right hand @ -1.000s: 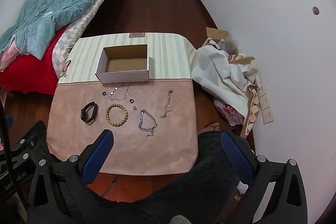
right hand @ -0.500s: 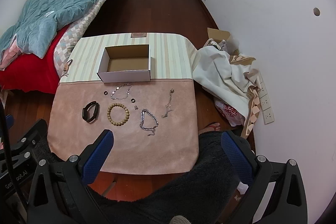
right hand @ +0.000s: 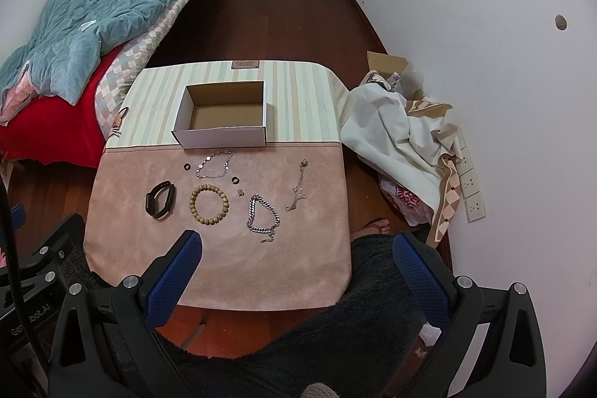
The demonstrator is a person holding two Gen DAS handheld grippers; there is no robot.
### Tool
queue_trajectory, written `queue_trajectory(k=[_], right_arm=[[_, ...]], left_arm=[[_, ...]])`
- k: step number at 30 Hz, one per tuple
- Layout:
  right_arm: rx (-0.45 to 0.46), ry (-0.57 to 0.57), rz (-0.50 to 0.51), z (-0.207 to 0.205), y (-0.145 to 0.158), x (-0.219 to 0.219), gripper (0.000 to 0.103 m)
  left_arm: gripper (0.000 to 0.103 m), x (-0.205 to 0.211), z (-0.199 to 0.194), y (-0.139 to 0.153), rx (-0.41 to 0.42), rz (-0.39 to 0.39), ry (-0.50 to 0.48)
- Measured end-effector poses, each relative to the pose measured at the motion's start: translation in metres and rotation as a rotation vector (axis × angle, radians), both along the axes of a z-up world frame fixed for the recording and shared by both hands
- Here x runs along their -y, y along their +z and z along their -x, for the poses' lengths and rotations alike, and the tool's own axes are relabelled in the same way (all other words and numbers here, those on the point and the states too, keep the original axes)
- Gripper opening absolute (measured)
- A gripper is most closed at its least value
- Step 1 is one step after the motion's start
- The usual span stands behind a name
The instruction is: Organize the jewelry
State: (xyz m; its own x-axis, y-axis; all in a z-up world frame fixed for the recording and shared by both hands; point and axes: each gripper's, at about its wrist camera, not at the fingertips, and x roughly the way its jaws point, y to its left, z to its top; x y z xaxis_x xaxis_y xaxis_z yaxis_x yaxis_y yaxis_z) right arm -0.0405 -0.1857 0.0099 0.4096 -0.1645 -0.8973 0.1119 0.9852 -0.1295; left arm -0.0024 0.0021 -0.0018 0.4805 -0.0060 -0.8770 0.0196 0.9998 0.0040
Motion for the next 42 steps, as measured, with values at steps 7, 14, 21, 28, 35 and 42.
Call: queue_trajectory(k=[7, 14, 21, 28, 35, 42], right_arm=[[0.001, -0.001, 0.0, 0.0002, 0.0002, 0.0002, 0.103], [0.002, 0.0, 0.0, 0.0001, 0.0025, 0.0028, 0.103], [0.002, 0.0, -0.002, 0.0002, 0.0031, 0.0036, 0.103], [0.004, 0.0, 0.0, -0.0001, 0.0048, 0.0041, 0.103], [0.003, 0.001, 0.0, 0.0, 0.0047, 0.0031, 0.103], [0.004, 0.001, 0.0, 0.0004, 0.0063, 0.0033, 0.103]], left_arm=[[0.103, -0.0001, 0.0, 0.0007, -0.001, 0.001, -0.001], [0.103, 0.0002, -0.0001, 0.0008, 0.0, 0.002, -0.002], [0.103, 0.0006, 0.0001, 0.0007, 0.001, 0.003, -0.001], [0.103, 0.0003, 0.0006, 0.0006, 0.002, 0.003, -0.002], [0.103, 0.0002, 0.0005, 0.0005, 0.001, 0.005, -0.002], [0.103, 0.0005, 0.0007, 0.001, 0.002, 0.006, -0.001]])
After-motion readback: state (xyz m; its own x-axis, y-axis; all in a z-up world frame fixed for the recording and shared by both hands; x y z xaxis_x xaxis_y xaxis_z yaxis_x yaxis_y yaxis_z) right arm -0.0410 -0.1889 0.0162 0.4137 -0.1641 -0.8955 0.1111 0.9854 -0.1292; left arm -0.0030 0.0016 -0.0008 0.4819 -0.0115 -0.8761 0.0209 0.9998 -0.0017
